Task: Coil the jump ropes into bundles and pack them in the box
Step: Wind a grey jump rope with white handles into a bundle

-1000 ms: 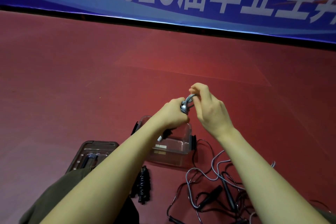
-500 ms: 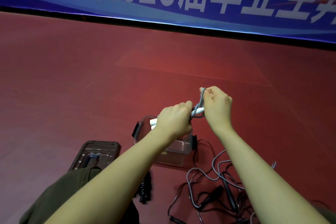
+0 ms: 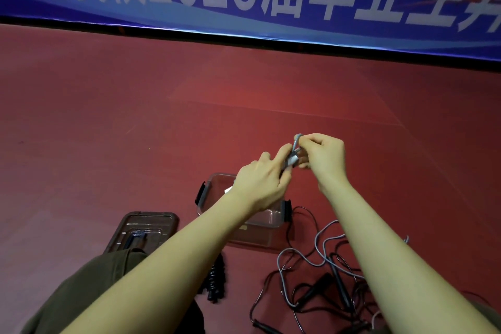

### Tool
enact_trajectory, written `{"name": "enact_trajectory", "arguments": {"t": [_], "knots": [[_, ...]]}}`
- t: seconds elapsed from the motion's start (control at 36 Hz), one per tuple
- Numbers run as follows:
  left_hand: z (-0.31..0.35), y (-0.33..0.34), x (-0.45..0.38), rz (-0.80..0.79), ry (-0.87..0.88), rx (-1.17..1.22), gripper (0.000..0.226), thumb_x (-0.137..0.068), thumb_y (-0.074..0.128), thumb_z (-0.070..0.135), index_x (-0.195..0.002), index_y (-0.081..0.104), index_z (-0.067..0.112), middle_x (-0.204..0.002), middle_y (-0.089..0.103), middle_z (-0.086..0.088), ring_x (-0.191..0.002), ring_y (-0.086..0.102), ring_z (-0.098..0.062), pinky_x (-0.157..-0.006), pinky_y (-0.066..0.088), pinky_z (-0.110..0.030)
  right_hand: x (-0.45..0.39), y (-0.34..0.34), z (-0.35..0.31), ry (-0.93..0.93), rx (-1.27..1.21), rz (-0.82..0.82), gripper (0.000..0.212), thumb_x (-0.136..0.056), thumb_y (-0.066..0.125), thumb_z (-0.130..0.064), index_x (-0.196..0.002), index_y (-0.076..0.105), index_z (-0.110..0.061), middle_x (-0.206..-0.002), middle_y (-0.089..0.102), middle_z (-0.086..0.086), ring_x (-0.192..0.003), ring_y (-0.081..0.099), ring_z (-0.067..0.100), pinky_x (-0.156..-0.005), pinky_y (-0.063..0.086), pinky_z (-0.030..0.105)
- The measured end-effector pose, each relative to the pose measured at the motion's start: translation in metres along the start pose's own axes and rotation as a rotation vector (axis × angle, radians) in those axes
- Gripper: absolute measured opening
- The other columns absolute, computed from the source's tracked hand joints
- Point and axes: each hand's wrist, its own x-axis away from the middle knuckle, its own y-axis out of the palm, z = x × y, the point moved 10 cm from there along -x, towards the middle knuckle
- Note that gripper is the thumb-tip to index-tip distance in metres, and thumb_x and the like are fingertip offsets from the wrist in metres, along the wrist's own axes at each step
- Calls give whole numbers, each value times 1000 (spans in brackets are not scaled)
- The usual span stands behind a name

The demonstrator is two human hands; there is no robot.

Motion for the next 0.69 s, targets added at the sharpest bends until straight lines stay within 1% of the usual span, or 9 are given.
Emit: {"name": "enact_trajectory", "arguments": {"t": [0.06,0.14,0.25,0.33,0.44,0.5,0.58,0.64,0.69], "knots": [[-2,0,2,-4,-25,31,38,-101,29,40,-137,28,28,-91,49,-10,-79,56,-40,-71,49,-43,4,0,-3,13,-37,-18,23,-84,58,-2,-64,66,-12,-55,62,6,-44,60,13,-42,44,20],[-6,-1,4,-8,-59,74,37,-101,26,43,-135,29,28,-94,51,-12,-84,57,-39,-76,49,-43,12,4,-9,-2,-61,-85,20,-87,60,-5,-70,67,-11,-59,66,3,-52,65,11,-48,50,22],[-13,-9,7,-14,-106,220,33,-101,28,44,-132,29,33,-98,51,-13,-90,55,-36,-76,45,-38,21,12,-10,28,-114,-184,20,-93,51,-8,-85,69,-11,-78,70,3,-64,69,15,-63,56,25],[-20,-11,10,-30,-143,359,31,-100,31,39,-130,28,34,-102,51,-14,-93,51,-30,-74,37,-34,29,23,-5,64,-89,-258,25,-97,44,-8,-86,66,-14,-85,69,3,-69,67,18,-70,55,29],[-29,-4,16,-41,-202,511,28,-99,28,32,-128,30,32,-105,48,-12,-98,45,-27,-78,37,-35,43,45,4,95,-66,-384,26,-97,40,-2,-90,63,-12,-80,67,2,-60,66,6,-64,55,21],[-37,1,20,-29,-237,573,27,-100,28,32,-127,32,30,-102,48,-11,-98,45,-26,-70,36,-31,49,54,12,107,-63,-415,27,-96,40,2,-96,63,-11,-80,66,1,-60,66,6,-64,54,19],[-54,10,30,-11,-299,579,26,-99,34,34,-124,37,32,-99,52,-7,-92,46,-19,-63,33,-25,57,68,30,139,-53,-447,28,-94,39,7,-101,61,-10,-85,64,2,-66,62,10,-64,52,18],[-70,17,37,4,-341,567,25,-96,39,29,-120,41,31,-94,57,-3,-91,48,-20,-63,34,-27,63,79,48,178,-66,-459,30,-93,38,9,-96,61,-11,-80,63,2,-64,60,8,-62,51,15],[-86,23,45,20,-394,553,27,-94,43,26,-121,45,26,-98,61,-3,-92,52,-20,-67,35,-29,67,90,70,235,-84,-457,31,-92,39,10,-90,60,-11,-80,64,5,-65,61,9,-62,52,14]]}}
